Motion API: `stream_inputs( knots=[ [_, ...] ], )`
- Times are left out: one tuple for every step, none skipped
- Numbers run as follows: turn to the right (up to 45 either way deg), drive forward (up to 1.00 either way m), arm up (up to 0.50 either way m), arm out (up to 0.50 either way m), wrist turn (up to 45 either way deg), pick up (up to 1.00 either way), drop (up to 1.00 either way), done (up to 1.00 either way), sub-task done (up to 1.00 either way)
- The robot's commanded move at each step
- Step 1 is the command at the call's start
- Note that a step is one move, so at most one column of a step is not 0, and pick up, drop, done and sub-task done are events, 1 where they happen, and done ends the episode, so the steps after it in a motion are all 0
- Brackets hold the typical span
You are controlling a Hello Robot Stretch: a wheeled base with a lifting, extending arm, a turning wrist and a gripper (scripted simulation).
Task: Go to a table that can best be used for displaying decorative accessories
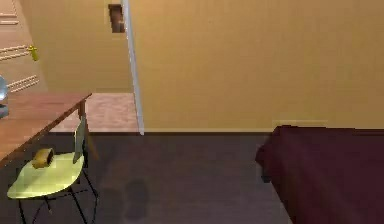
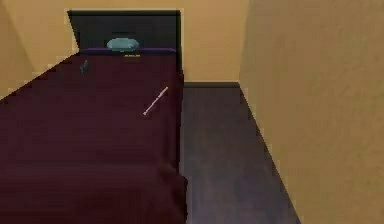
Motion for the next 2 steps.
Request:
stream_inputs(
  knots=[
    [-45.0,0.0,0.0,0.0,0.0,0.0,0.0,0.0,0.0],
    [-45.0,0.0,0.0,0.0,0.0,0.0,0.0,0.0,0.0]
  ],
)
